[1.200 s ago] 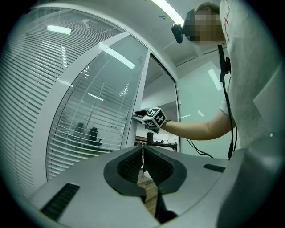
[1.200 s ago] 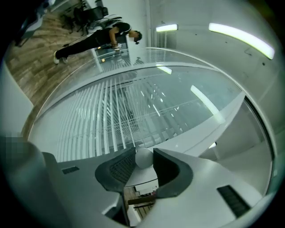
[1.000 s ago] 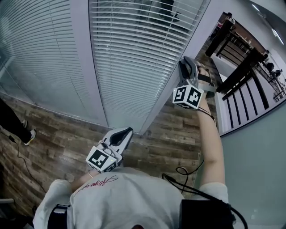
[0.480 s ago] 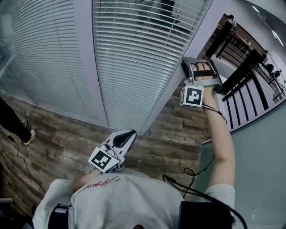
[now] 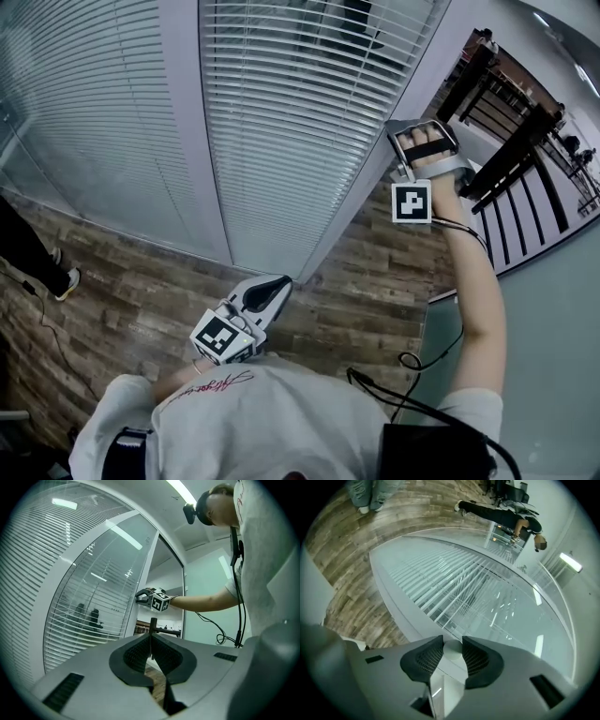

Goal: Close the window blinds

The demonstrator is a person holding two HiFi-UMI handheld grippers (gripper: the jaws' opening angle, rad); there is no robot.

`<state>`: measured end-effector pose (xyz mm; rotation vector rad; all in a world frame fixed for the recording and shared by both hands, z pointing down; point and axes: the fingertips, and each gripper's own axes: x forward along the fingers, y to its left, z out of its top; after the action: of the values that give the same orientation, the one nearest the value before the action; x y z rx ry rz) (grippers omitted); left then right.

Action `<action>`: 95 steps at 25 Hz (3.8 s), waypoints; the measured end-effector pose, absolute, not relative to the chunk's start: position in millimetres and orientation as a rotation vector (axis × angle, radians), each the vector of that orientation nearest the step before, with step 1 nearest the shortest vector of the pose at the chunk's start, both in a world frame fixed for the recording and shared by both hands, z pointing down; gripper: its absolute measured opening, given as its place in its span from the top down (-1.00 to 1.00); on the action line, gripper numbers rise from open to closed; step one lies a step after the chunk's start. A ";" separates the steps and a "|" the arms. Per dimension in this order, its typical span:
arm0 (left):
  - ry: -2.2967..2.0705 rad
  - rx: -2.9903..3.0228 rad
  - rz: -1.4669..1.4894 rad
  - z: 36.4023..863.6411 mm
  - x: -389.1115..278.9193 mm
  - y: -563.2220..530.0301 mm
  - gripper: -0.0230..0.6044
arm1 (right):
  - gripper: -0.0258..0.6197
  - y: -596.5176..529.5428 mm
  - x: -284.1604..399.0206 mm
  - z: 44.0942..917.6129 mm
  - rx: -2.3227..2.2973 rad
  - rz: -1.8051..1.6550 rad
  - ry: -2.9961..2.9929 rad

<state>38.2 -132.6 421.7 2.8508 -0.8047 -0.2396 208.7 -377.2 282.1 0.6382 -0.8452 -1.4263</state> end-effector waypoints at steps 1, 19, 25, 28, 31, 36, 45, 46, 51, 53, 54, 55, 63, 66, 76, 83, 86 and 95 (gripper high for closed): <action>-0.802 2.851 -0.243 420.5 39.1 -132.6 0.86 | 0.53 -377.2 209.6 279.3 0.684 -1.418 -0.861; -0.805 2.864 -0.239 421.1 45.5 -133.8 0.86 | 0.50 -371.8 230.0 248.5 2.194 -0.672 -1.964; -0.803 2.852 -0.225 422.9 43.4 -135.0 0.86 | 0.51 -372.0 226.2 247.6 2.039 -0.895 -1.833; -0.781 2.855 -0.210 425.5 47.4 -134.1 0.86 | 0.51 -373.6 223.0 248.6 1.854 -1.031 -1.680; -0.754 2.861 -0.207 426.4 52.1 -131.2 0.86 | 0.51 -373.8 220.1 251.0 1.675 -1.131 -1.563; -0.730 2.864 -0.202 425.9 53.5 -127.3 0.86 | 0.51 -374.4 216.7 254.0 1.428 -1.236 -1.400; -0.703 2.864 -0.199 427.7 63.6 -123.6 0.86 | 0.51 -377.6 221.7 264.5 1.006 -1.345 -1.109; -0.700 2.865 -0.198 427.2 63.9 -122.8 0.86 | 0.51 -377.8 221.3 265.5 0.944 -1.357 -1.068; -0.706 2.867 -0.202 427.0 64.0 -122.1 0.86 | 0.51 -374.5 217.2 262.0 0.753 -1.386 -0.901; -0.711 2.864 -0.198 427.1 63.5 -121.5 0.86 | 0.51 -374.5 217.0 265.5 0.726 -1.387 -0.902; -0.712 2.863 -0.197 426.8 63.2 -121.2 0.86 | 0.51 -375.3 217.2 268.0 0.704 -1.388 -0.909; -0.713 2.864 -0.196 426.3 63.0 -121.4 0.86 | 0.51 -376.2 217.8 269.2 0.678 -1.389 -0.912; -0.725 2.860 -0.179 428.0 62.3 -122.3 0.86 | 0.51 -370.0 219.0 262.0 1.013 -1.370 -1.137; -0.707 2.859 -0.171 427.9 61.8 -122.3 0.86 | 0.49 -357.4 211.8 252.1 1.439 -1.183 -1.549; -0.679 2.875 -0.150 432.1 72.1 -117.1 0.86 | 0.45 -359.4 229.0 249.8 2.019 -0.709 -2.071; -0.670 2.883 -0.149 430.8 74.8 -119.5 0.86 | 0.48 -370.4 229.2 250.9 2.121 -0.579 -2.150; -0.671 2.884 -0.143 429.5 79.0 -120.5 0.86 | 0.50 -370.4 232.1 248.7 2.142 -0.593 -2.169; -0.708 2.870 -0.135 431.0 71.4 -123.2 0.86 | 0.51 -368.2 230.9 248.2 1.692 -1.035 -1.744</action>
<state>71.4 -123.2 431.0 2.8696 -0.7078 -0.1355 230.9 -368.2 248.2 1.6916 -1.7436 -1.0349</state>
